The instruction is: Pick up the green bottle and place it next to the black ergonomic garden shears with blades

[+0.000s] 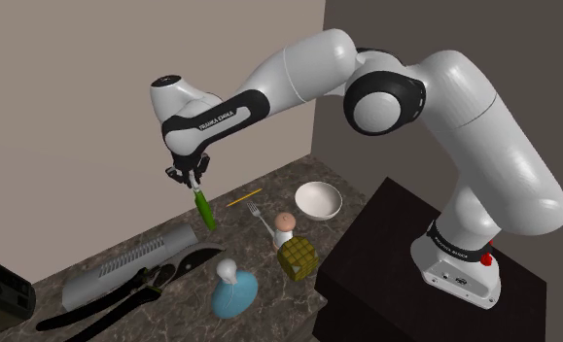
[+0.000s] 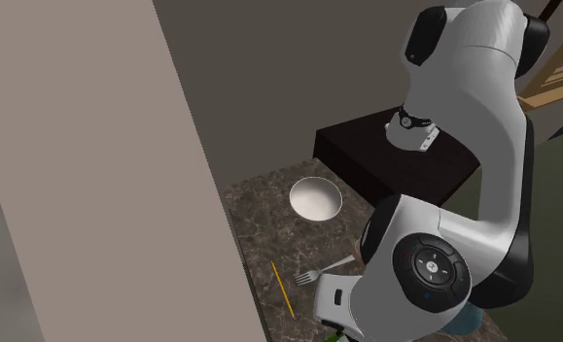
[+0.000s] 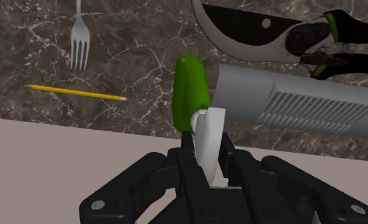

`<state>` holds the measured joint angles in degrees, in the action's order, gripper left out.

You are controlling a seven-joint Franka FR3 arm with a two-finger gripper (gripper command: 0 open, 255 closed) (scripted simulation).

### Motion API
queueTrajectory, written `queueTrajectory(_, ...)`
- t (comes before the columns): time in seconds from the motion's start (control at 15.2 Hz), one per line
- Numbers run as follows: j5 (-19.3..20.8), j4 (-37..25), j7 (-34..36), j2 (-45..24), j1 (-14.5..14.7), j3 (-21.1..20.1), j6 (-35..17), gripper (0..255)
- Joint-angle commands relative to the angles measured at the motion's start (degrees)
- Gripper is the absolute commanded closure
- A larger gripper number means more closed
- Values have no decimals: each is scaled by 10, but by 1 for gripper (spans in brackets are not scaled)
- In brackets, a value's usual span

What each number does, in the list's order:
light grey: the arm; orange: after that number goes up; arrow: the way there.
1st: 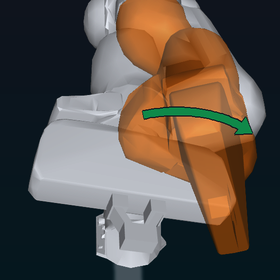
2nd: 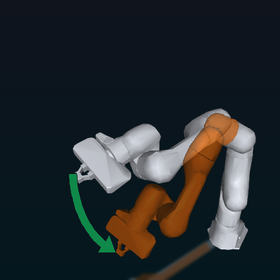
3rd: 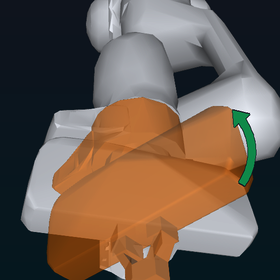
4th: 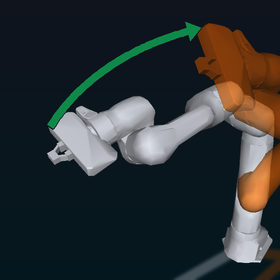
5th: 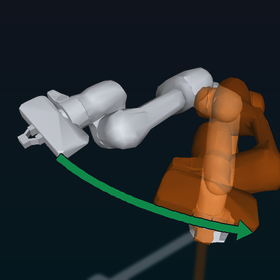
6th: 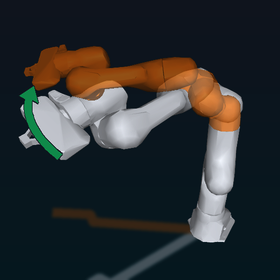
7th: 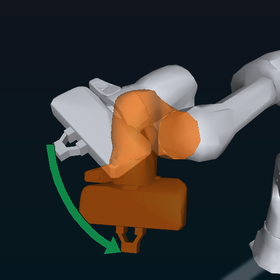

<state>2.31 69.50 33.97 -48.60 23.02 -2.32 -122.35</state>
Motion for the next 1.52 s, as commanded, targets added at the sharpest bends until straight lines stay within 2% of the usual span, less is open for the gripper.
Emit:
queueTrajectory(0.0,0,0,0,-9,0,0,-9,255)
queueTrajectory(0.66,0,1,0,-16,0,0,-18,255)
queueTrajectory(0.73,0,1,0,-16,0,0,-18,0)
queueTrajectory(1.06,0,1,0,-16,0,0,-18,0)
queueTrajectory(1.32,-1,3,0,28,-1,-1,24,0)
queueTrajectory(1.45,-1,3,0,28,-1,-1,24,0)
